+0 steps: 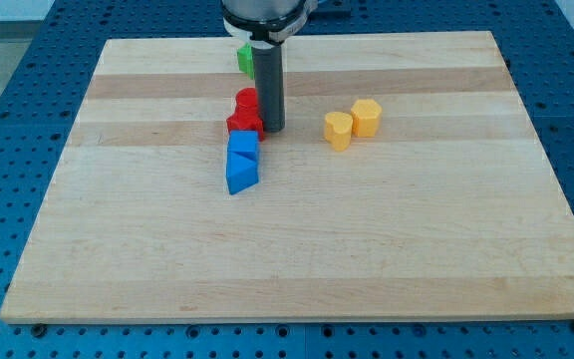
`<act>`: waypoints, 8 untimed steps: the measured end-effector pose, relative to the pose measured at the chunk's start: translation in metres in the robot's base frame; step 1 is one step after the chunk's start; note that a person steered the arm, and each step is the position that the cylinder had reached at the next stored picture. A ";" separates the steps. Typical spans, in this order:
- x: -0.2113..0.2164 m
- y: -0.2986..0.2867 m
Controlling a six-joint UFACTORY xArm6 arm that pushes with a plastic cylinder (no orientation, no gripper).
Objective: Move your arm to the top center
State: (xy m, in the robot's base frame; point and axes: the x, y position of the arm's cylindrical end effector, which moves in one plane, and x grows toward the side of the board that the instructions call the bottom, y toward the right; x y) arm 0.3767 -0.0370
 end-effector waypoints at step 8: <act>-0.095 0.050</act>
State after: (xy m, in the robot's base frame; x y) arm 0.2814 0.0129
